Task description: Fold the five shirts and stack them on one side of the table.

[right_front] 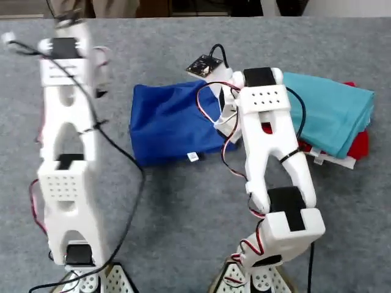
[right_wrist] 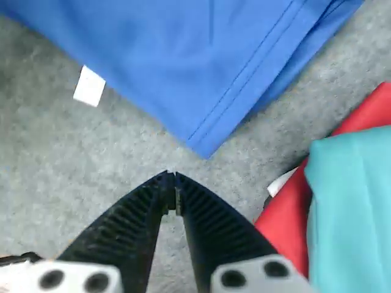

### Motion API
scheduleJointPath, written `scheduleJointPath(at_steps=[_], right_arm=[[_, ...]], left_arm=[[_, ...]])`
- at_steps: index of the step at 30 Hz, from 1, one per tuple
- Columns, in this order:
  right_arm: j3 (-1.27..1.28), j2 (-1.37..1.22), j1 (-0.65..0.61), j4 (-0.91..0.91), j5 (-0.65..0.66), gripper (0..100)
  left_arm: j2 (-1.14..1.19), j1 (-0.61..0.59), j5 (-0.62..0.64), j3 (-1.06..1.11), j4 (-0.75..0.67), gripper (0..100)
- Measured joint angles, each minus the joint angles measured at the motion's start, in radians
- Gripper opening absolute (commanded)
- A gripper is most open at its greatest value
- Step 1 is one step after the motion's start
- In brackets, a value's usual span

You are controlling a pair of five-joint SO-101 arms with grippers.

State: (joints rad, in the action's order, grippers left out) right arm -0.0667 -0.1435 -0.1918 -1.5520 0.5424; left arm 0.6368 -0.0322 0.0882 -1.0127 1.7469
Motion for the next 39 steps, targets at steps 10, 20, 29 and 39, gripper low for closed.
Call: scheduleJointPath(at_steps=[10, 20, 29, 39], right_arm=[[0.143, 0.000, 0.002, 0.253, -0.066, 0.2], [0.180, -0.152, 0.006, 0.370, -0.071, 0.2], [0.180, -0.236, 0.028, 0.411, -0.071, 0.2], [0.183, -0.195, 0.028, 0.411, -0.071, 0.2]], left_arm=[[0.048, 0.163, 0.057, 0.029, -0.141, 2], [0.262, 0.061, 0.060, 0.031, -0.290, 2], [0.376, -0.037, 0.060, 0.031, -0.410, 2], [0.333, -0.006, 0.060, -0.172, -0.169, 2]])
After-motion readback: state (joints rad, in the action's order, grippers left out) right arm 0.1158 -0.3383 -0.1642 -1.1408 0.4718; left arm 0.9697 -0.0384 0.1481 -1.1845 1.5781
